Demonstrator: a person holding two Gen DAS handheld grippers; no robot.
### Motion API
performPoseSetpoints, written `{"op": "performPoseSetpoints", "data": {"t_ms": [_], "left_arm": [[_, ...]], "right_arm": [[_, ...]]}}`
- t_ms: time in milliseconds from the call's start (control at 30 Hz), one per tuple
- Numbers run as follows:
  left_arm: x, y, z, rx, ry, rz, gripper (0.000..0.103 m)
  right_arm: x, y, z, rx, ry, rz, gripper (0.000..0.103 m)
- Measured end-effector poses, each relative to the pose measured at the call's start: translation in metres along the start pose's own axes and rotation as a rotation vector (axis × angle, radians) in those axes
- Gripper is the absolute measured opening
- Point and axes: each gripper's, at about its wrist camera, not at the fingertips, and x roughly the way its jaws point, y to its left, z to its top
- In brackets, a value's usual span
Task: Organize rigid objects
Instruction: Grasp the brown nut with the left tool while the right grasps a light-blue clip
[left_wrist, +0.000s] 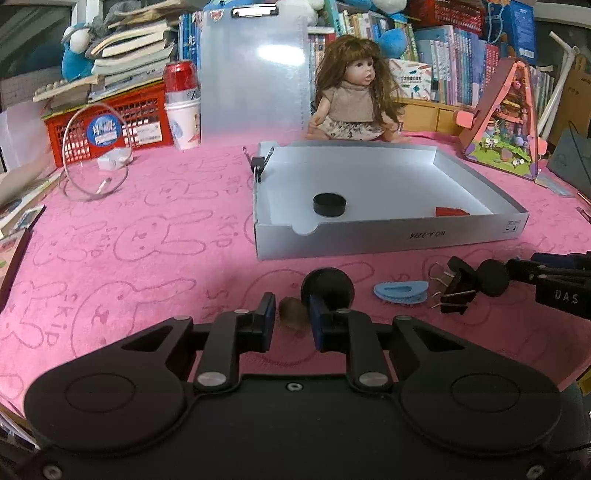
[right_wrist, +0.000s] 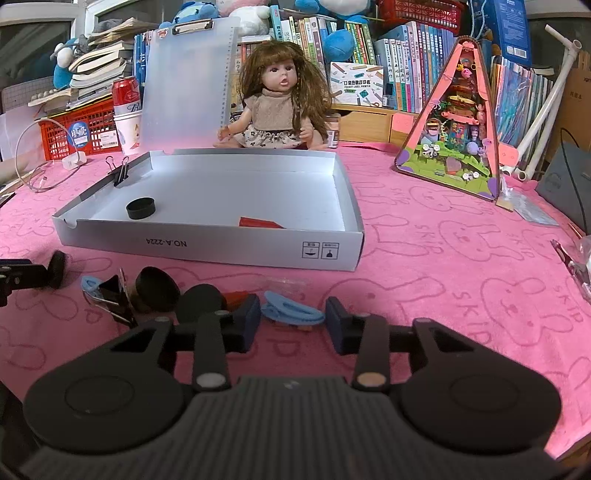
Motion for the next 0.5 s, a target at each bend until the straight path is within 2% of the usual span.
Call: {"op": "performPoseSetpoints", "data": {"t_ms": [300, 500], "left_arm": [[-0.001, 0.003, 0.001, -0.029, 0.01, -0.015, 0.016], [-0.008, 0.004, 0.011, -0.025, -0.022, -0.007, 0.016]], "right_arm": [[-0.003, 0.0, 0.003, -0.002, -0.002, -0.003, 0.044], [-0.008, -0.002, 0.011, 0.005, -0.022, -0.008, 0.043]]}}
